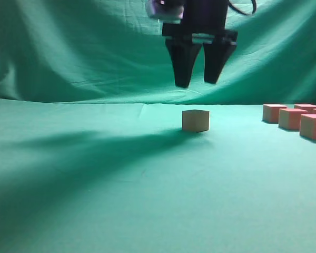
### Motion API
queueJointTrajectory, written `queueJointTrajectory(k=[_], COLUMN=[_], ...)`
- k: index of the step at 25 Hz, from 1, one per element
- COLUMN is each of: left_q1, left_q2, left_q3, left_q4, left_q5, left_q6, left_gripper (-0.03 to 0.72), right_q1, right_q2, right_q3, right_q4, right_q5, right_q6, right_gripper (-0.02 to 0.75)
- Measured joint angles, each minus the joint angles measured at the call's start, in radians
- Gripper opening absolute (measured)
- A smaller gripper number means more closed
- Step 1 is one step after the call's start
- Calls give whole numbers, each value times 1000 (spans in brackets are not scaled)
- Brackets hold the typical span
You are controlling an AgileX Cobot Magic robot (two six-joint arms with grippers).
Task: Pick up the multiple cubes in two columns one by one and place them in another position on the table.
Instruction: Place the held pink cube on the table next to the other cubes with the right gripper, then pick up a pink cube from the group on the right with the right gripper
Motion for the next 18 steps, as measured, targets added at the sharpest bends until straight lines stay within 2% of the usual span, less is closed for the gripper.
queueJointTrajectory(k=[1, 12, 15, 18], left_q1=[0, 0, 0, 0], left_q2=[0, 0, 0, 0], left_q3=[0, 0, 0, 0], left_q4=[0, 0, 0, 0], left_q5=[0, 0, 0, 0], left_q6=[0, 0, 0, 0], left_gripper=[0, 0, 0, 0], right_q1=[0, 0, 0, 0], right_q2=[-8, -263, -373, -484], right_q3=[-19, -45, -13, 85], right_q4=[-11, -61, -84, -147], right_q5=[2, 22, 25, 27], right_q6=[21, 139, 198, 253], right_gripper=[536, 536, 536, 536])
